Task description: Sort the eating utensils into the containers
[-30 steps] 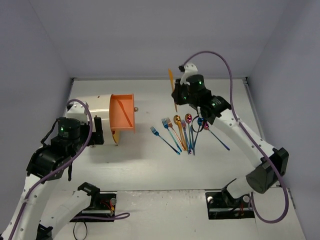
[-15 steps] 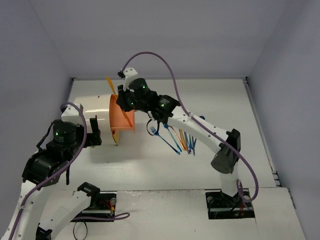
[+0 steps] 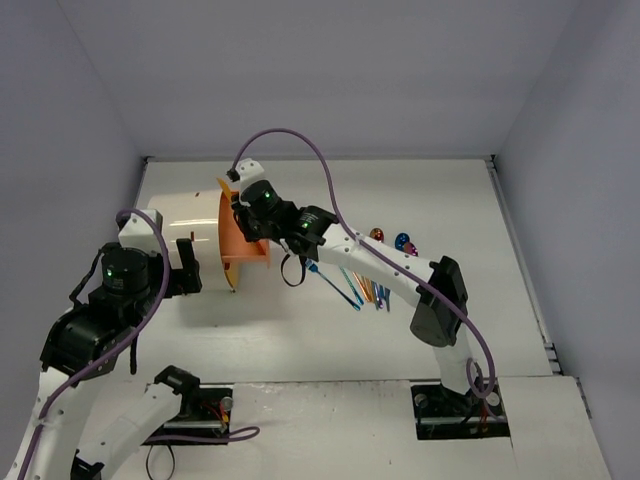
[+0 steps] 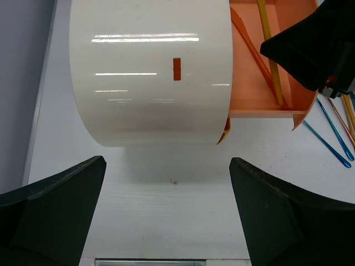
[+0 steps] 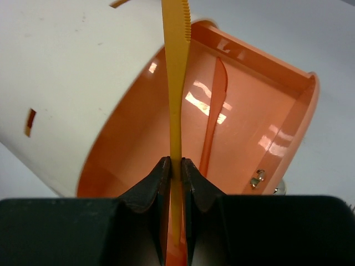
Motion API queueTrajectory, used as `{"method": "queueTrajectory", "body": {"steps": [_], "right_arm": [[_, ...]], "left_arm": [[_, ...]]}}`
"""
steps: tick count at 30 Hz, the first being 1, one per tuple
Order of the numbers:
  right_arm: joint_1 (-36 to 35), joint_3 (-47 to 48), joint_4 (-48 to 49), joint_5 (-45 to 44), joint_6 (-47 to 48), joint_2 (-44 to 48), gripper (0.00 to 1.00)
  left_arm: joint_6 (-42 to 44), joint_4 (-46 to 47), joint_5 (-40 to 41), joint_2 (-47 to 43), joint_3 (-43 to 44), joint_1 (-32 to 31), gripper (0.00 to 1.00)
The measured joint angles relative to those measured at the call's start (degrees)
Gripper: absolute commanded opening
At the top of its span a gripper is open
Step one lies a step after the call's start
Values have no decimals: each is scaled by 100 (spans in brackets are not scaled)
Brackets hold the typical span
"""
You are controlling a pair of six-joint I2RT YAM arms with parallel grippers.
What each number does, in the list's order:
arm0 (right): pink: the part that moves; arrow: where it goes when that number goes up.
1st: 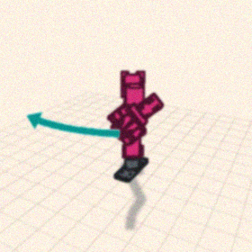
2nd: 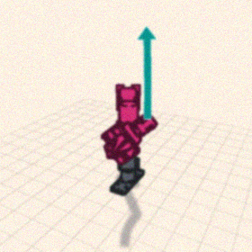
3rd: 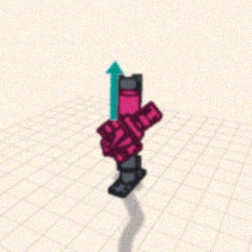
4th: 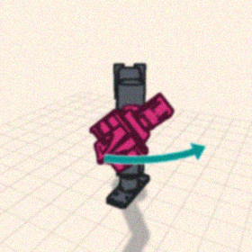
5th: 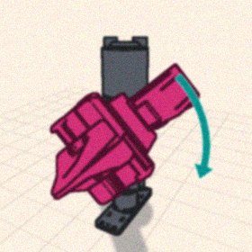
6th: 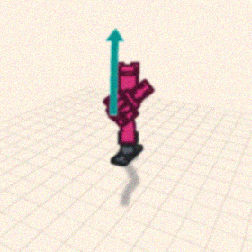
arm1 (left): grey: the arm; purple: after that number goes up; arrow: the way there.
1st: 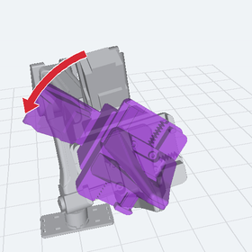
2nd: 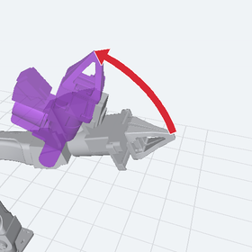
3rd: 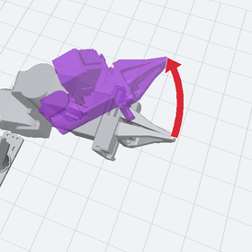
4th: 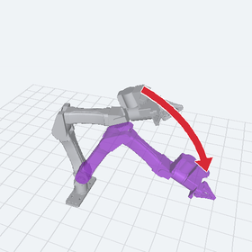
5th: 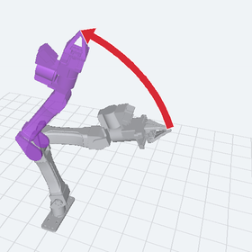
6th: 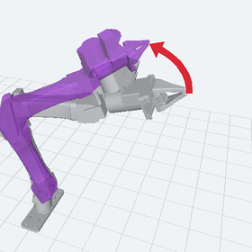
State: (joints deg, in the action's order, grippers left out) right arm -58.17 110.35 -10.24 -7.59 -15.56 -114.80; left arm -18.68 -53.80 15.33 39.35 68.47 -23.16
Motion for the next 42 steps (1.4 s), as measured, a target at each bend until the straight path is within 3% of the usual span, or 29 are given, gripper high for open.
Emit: {"method": "queueTrajectory", "body": {"steps": [4, 11, 19, 25, 31, 33, 37, 42], "right_arm": [[-4, -115, 3, -208, 148, 7, 12], [-26, -174, 24, -322, 390, 94, 40], [-41, -444, 8, -620, 564, 701, 44], [156, -1829, 147, -1267, 445, 2115, 43], [1466, -4046, 228, -1420, -219, 3560, 37], [1784, -4610, 148, -1382, -480, 3753, 36], [2168, -5696, 137, -1183, -835, 3826, 24], [2535, -6295, 133, -942, -1118, 3643, 20]], "left_arm": [[0, 0, -2, 5, 0, 0, 93], [4, 0, -2, 11, 0, 0, 93], [18, 1, 2, 12, 0, 0, 93], [24, 0, 22, 13, 0, 0, 93], [22, 2, 32, 28, 0, 0, 93], [22, 2, 33, 50, 0, 0, 93], [22, 2, 23, 126, 0, 0, 93], [20, 2, -4, 218, 0, 2, 93]]}}
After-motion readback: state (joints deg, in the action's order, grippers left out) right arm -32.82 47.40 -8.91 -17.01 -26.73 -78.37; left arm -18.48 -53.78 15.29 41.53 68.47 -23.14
